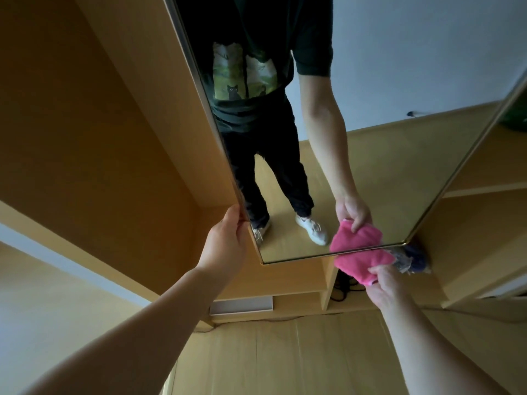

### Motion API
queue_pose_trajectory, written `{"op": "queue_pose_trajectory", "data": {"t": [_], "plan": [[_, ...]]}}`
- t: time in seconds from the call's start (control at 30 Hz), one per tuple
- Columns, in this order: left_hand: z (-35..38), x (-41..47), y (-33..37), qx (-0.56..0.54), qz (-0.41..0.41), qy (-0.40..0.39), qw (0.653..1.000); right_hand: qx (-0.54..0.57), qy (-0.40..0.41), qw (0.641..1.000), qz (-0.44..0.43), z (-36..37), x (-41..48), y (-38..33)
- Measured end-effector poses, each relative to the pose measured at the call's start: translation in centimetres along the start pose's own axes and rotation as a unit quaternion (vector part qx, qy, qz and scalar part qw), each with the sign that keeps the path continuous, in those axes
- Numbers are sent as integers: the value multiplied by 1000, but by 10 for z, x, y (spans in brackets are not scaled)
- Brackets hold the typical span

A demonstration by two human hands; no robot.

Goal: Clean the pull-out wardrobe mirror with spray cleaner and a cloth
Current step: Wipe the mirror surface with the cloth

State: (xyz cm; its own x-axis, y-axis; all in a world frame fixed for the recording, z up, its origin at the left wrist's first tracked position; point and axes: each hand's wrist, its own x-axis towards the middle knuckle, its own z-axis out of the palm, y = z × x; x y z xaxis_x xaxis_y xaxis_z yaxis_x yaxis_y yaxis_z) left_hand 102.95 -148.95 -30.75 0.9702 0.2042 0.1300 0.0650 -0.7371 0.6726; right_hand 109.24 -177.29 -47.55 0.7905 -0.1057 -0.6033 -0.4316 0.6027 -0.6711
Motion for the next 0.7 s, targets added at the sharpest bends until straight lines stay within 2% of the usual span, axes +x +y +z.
{"op": "queue_pose_trajectory", "data": {"t": [0.3,0.4,0.57,0.7], "plan": [[0,2,2,17,-7,6,1000,-27,71,997,0,-36,21,-5],[1,-2,-1,29,-26,-4,999,-21,80,997,-5,-41,2,-14],[-8,-23,-1,84,-91,-51,991,-55,71,996,-3,-30,-54,-33],[-29,-41,19,104,-62,-116,986,-77,34,996,-34,-6,-103,-55]]}}
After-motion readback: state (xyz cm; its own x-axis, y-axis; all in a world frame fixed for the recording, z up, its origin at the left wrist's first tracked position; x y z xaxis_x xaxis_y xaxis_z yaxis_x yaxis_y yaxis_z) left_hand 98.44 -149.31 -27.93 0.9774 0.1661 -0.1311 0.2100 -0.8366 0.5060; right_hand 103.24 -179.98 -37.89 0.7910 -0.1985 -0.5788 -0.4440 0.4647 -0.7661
